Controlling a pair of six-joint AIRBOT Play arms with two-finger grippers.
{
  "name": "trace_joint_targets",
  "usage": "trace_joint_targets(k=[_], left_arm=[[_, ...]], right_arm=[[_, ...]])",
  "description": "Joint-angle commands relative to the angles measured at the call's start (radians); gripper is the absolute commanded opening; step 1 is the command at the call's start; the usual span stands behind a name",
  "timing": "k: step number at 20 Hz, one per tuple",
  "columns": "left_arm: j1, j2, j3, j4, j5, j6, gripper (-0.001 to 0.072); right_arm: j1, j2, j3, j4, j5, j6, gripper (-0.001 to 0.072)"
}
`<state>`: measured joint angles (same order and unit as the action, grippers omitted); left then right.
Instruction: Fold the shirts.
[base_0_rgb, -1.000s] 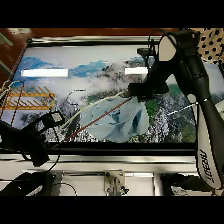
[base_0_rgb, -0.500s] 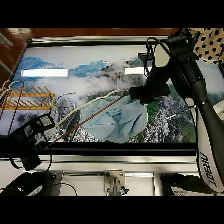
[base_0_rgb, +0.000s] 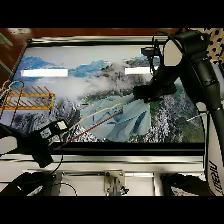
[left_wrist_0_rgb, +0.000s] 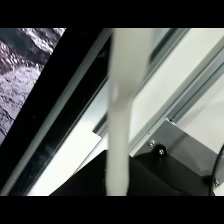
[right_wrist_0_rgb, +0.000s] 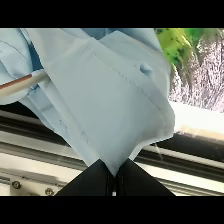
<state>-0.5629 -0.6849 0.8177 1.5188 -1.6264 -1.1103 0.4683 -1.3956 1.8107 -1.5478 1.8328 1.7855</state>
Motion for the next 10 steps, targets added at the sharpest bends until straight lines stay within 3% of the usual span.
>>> trace_joint_targets(k=[1,10], left_arm=[[-0.011,-0.072,-0.009,-0.018,0.114,0.078,0.0057],[-0.225,-0.103,0.059,-0.020,0.159,0.080,0.0057]], right_arm=[[0.001,0.036,0.000,0.003,0.028,-0.014,0.0068],[0.002,0.042,0.000,-0.131,0.027,-0.150,0.0068]])
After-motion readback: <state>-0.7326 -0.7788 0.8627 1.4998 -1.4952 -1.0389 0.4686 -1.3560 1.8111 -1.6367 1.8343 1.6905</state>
